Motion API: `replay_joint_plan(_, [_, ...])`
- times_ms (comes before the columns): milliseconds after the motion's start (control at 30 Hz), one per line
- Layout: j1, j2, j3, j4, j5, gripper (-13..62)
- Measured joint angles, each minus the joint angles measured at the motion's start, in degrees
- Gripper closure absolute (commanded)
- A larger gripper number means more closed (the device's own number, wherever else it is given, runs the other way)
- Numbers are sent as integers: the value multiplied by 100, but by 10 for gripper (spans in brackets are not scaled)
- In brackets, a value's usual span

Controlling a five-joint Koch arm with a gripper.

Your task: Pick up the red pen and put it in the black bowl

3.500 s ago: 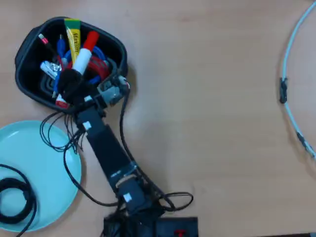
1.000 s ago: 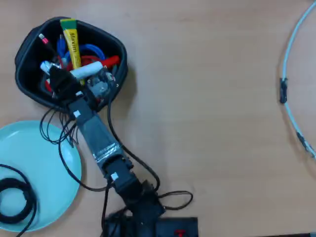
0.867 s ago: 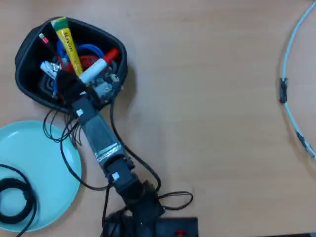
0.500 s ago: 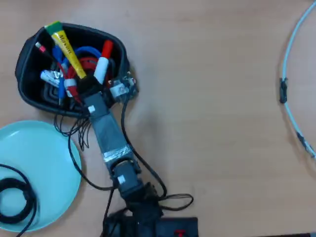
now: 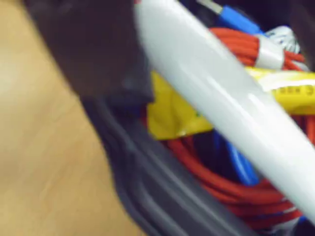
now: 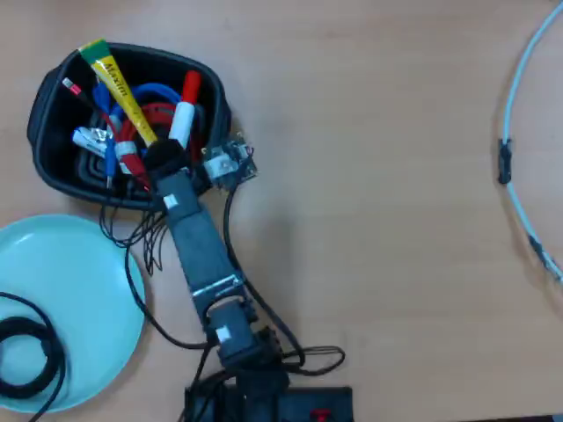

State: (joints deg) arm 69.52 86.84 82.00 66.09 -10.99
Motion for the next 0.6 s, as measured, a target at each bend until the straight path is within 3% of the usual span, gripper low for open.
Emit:
replay_joint_plan(333, [650, 1354, 105, 1178, 0, 144])
replay_joint_plan(600, [1433, 3103, 1371, 1477, -9, 144])
